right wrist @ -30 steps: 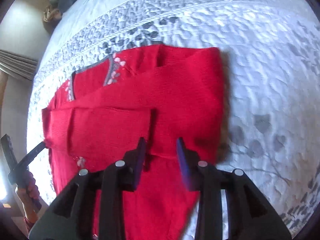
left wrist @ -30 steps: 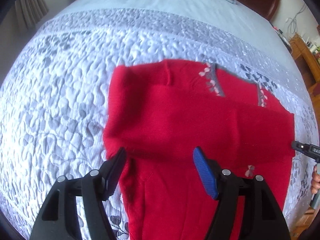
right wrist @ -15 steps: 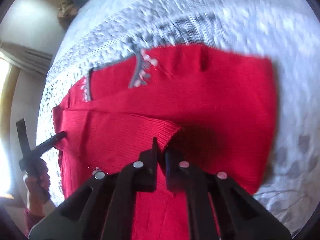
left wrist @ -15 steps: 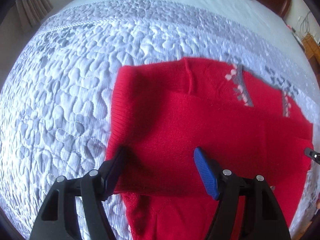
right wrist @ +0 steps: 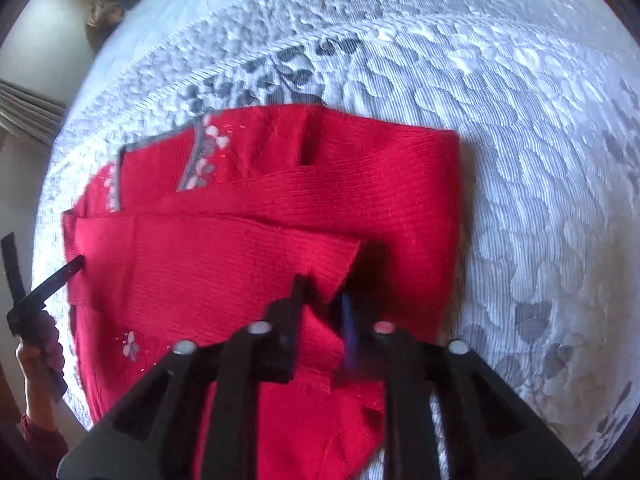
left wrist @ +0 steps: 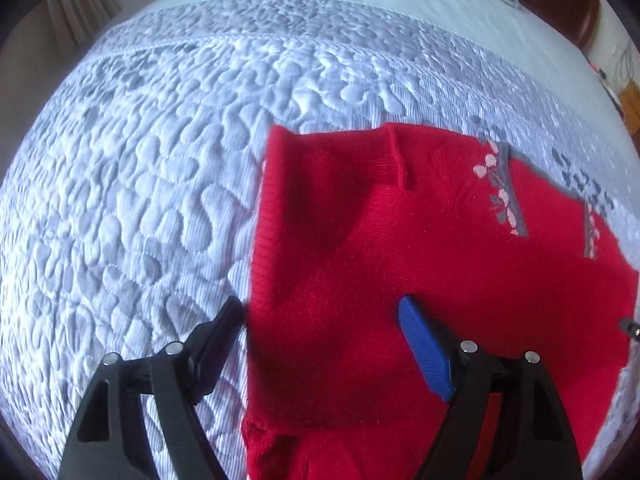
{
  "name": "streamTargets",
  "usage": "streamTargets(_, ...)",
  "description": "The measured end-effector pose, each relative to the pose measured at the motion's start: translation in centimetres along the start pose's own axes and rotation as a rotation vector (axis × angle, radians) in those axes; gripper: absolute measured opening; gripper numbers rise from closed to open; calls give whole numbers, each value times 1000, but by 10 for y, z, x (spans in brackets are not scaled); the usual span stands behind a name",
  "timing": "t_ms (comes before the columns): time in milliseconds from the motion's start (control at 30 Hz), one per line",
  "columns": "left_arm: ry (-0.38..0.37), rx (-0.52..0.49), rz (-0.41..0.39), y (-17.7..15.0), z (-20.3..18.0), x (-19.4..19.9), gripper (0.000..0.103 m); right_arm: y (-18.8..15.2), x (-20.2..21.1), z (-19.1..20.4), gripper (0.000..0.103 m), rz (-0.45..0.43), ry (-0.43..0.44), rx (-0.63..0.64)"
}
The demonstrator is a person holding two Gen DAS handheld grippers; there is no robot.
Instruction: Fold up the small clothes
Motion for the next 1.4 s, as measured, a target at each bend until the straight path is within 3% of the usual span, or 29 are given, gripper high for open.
streamTargets(167, 10, -98, -47, -5, -16, 19, 80, -20, 5, 3, 36, 38, 31, 21)
streamTargets(233, 7, -130, -30, -10, -25, 14, 80, -24, 4, 4, 30, 49, 23, 34)
streamTargets(300, 33, -155, -29, -15, -30, 7, 80, -27, 7, 3, 6, 45, -19, 63)
streamTargets(333, 44, -164, -35, -16, -32, 5, 80, -28, 9, 3, 3, 41, -24, 65)
streamTargets(667, 55, -171, -40, -20, -30, -11, 88, -33, -12, -13, 1, 57, -85, 11)
streamTargets(800, 57, -174, -53, -29, -28, -1, 88, -38, -1, -12, 6, 20, -43, -11)
streamTargets(967, 39, -179, -35, -79, -17, 24, 87, -95, 28, -4, 17, -22, -14, 11)
streamTargets(1100, 39, -181, -10, -146, 5, 36, 87, -178, 24, 18, 18, 23, 1, 71)
streamTargets(1200, 67, -192, -37, -195, 24, 49, 87, -233, 25, 24, 18, 17, 5, 77)
streamTargets(1400, 67, -195, -60, -257, 41, 67, 88, -289, 33, 14, 19, -21, 14, 50)
Point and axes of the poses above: each gripper's, at about its wrist camera, not at the fingertips, and x roughly against the way its jaws point, z to its left, y to its top, the point moved 9 cm from there along -x, roughly the way its jaws point, and after that the axes turned 5 degrees about z, right-handed, at the moved point
